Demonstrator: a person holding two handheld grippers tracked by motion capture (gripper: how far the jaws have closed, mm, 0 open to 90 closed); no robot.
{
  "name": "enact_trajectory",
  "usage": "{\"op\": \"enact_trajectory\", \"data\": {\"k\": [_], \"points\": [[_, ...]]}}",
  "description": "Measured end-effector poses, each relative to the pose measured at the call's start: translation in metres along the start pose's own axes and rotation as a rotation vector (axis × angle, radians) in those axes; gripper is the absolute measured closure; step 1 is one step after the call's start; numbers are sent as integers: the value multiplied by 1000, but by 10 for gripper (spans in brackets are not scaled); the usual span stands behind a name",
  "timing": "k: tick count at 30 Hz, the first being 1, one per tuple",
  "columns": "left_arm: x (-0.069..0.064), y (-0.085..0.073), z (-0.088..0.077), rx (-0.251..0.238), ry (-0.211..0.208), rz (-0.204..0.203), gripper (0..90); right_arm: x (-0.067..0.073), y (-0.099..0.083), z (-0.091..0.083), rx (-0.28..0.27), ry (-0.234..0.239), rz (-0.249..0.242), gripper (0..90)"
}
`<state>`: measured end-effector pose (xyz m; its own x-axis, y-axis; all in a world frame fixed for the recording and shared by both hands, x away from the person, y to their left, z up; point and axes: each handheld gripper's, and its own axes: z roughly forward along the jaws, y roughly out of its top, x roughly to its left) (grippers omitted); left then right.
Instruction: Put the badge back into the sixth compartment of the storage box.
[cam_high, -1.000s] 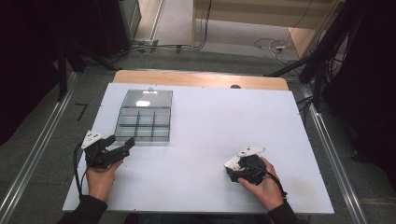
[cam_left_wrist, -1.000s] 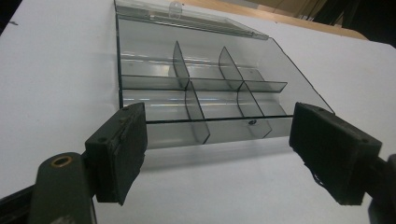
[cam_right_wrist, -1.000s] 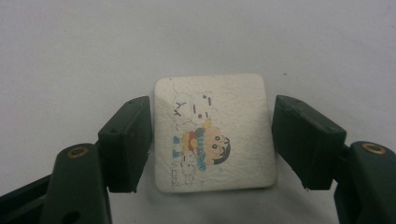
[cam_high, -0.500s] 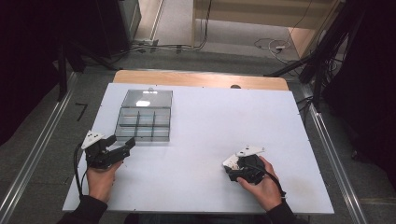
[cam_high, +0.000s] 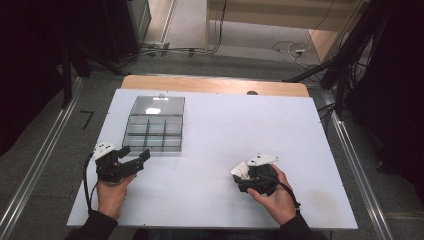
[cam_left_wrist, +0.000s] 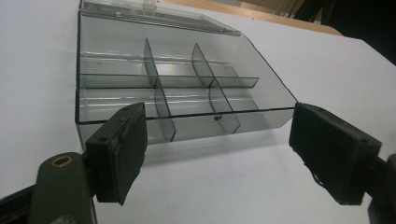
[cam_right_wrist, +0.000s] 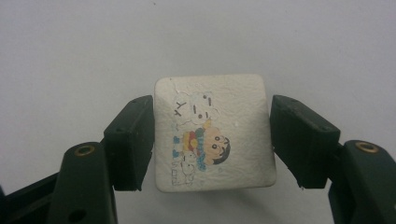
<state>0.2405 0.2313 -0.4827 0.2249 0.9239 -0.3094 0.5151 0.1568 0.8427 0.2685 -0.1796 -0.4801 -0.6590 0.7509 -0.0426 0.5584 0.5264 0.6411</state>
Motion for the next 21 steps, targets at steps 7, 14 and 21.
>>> {"op": "enact_trajectory", "data": {"k": [7,14,21], "points": [[-2,0,1,3,-12,2,199,7,8,0,-25,12,-13,312],[-9,0,4,15,-46,17,199,13,15,1,-39,18,-20,312],[-15,1,8,23,-75,20,199,20,22,2,-63,24,-40,312]]}}
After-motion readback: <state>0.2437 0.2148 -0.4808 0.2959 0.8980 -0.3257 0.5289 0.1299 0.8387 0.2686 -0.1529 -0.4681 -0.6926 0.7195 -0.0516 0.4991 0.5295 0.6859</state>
